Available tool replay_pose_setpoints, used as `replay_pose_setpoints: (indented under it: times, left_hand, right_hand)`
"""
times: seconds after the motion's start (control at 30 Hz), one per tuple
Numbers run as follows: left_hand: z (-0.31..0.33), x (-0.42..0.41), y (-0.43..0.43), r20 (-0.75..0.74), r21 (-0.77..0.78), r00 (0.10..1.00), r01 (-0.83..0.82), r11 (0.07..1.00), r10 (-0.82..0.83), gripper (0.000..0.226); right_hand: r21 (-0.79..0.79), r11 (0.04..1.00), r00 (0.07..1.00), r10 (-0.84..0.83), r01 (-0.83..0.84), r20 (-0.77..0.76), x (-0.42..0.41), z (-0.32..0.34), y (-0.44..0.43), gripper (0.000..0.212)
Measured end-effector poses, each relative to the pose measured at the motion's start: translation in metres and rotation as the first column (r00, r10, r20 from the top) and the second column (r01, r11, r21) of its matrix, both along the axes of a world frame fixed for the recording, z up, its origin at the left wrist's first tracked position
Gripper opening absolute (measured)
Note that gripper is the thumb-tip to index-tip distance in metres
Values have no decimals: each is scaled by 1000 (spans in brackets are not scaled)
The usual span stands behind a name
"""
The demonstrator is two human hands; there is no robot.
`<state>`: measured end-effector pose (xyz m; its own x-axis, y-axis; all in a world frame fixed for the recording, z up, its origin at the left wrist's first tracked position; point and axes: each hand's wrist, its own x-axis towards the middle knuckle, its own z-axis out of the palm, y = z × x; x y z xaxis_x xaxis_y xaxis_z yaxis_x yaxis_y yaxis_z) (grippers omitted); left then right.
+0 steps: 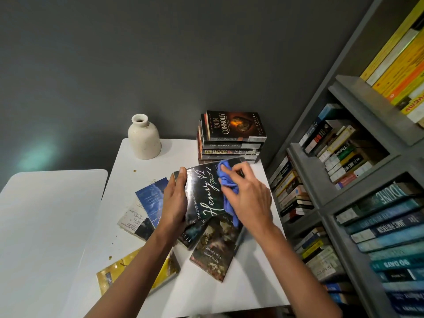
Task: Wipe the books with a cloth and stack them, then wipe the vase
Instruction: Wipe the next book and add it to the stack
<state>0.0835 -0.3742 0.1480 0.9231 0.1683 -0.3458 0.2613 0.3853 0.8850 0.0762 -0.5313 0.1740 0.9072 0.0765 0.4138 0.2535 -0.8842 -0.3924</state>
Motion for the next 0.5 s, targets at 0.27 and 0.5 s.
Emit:
replay_pose_setpoints:
  times: [0.27,0.5]
  left_hand:
    - [0,-4,3,72,-60,997,17,998,-13,42]
    - [3,-10,5,89,-41,995,55,998,-51,35]
  right_hand:
    - [27,999,1000,19,-19,-6,1,2,-3,42]
    - [137,956,965,-249,259,-85,4,-2,1,33]
